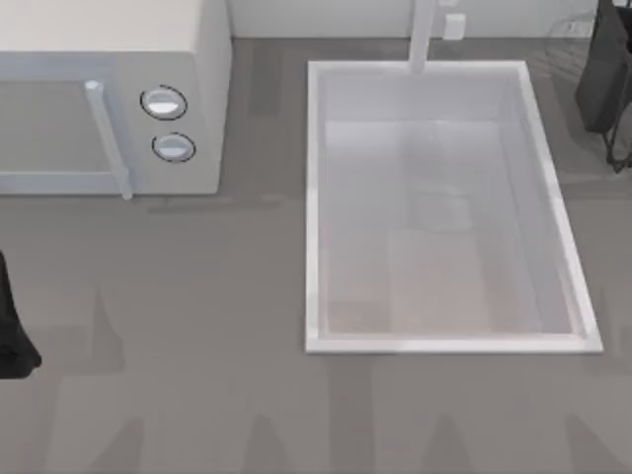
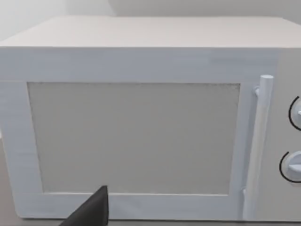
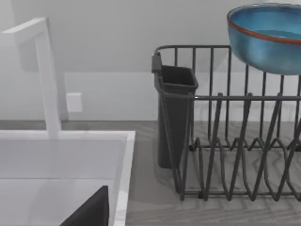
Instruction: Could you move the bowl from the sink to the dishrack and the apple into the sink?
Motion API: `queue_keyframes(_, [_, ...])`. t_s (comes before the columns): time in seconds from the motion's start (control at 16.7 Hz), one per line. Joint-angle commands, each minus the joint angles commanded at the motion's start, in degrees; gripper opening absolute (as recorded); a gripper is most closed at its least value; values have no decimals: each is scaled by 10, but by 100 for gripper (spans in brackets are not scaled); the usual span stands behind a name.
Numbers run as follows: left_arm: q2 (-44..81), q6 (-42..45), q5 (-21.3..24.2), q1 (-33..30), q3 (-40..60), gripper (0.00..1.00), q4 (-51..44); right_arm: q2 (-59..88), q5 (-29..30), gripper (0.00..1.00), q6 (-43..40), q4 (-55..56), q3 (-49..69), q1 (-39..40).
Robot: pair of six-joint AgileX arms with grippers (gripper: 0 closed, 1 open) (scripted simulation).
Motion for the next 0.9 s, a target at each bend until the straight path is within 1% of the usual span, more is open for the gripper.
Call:
queue_keyframes(0.54, [0, 0, 0, 0, 0, 100, 0, 7, -1, 100, -2, -5, 6, -1])
queue_keyframes(0.72, [0, 0, 0, 0, 0, 100, 0, 61, -3, 100, -16, -47, 55, -13])
queue_keyframes(0.9, [0, 0, 0, 0, 0, 100, 0, 168, -3, 100, -40, -120, 139, -37])
